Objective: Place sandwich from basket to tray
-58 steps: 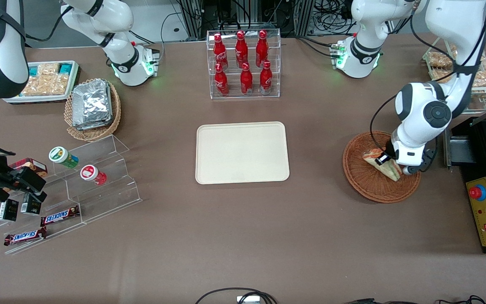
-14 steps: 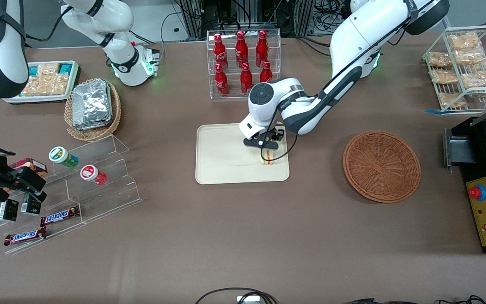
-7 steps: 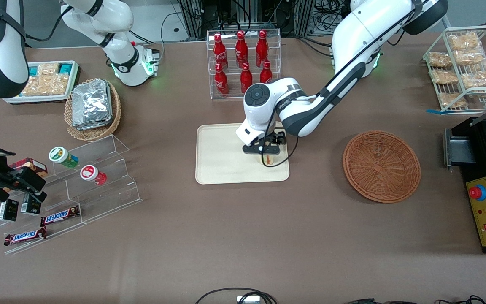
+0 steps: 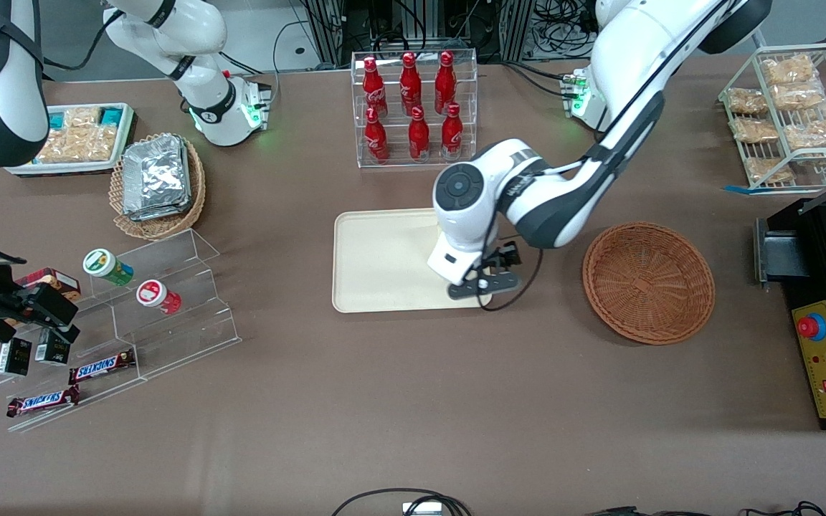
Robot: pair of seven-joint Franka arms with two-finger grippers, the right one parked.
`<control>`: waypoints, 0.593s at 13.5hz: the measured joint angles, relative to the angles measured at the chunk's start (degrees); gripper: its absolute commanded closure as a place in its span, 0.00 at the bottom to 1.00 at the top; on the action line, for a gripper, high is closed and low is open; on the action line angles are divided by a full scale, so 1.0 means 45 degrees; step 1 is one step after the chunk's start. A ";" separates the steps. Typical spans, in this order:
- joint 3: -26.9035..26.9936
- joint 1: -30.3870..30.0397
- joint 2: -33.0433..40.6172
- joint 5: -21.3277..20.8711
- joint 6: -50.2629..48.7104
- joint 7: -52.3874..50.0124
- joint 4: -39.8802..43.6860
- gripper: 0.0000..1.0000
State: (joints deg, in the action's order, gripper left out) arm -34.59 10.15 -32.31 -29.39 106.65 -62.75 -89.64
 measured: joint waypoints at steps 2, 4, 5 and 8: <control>0.0705 0.0000 0.0719 0.0322 -0.0389 -0.0203 0.0123 0.00; 0.1535 0.0004 0.1430 0.0989 -0.0475 -0.0198 0.0126 0.00; 0.1947 0.0001 0.1731 0.1224 -0.0508 -0.0142 0.0127 0.00; 0.3332 0.0007 0.2433 0.2153 -0.0609 0.1098 0.0134 0.00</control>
State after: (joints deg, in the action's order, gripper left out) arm -19.60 10.19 -21.36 -19.70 103.91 -57.81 -89.04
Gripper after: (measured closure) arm 0.000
